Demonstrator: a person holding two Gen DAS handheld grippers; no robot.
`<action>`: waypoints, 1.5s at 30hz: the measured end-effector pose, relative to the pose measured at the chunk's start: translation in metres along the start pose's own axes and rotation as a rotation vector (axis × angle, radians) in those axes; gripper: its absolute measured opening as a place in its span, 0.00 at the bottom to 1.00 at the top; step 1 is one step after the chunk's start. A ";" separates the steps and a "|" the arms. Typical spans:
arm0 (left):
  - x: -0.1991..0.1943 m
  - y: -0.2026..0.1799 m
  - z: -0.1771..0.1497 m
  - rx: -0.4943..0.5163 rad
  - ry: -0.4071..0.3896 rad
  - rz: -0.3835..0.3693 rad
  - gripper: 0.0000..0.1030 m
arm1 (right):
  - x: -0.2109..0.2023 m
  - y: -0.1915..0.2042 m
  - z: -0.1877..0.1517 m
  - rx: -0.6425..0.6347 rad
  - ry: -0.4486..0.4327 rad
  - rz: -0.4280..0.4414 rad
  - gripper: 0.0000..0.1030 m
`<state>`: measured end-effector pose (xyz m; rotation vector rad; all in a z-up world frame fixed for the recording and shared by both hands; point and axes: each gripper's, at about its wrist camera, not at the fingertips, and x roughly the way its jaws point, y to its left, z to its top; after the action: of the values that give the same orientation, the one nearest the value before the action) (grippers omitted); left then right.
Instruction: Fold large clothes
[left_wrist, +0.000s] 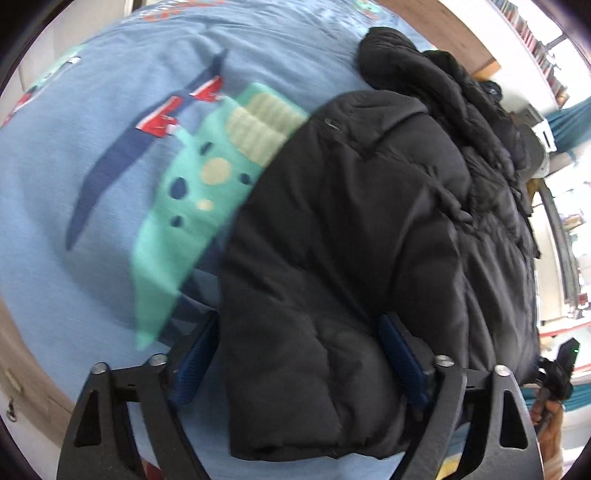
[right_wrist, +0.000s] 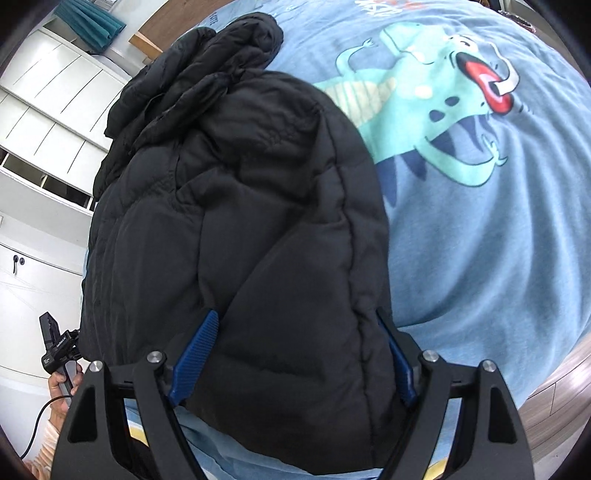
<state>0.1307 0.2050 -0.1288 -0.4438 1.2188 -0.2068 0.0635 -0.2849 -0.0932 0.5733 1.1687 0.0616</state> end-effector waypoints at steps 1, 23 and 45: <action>0.000 -0.002 -0.001 -0.005 0.002 -0.017 0.69 | 0.001 0.001 0.000 -0.002 0.003 -0.001 0.79; -0.053 -0.029 0.002 0.012 -0.101 -0.125 0.08 | -0.032 0.018 -0.002 -0.016 -0.079 0.146 0.16; -0.152 -0.117 0.165 0.075 -0.367 -0.300 0.08 | -0.148 0.097 0.150 -0.105 -0.365 0.224 0.15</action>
<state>0.2430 0.1951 0.0973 -0.5710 0.7797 -0.4074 0.1586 -0.3107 0.1166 0.5917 0.7401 0.2005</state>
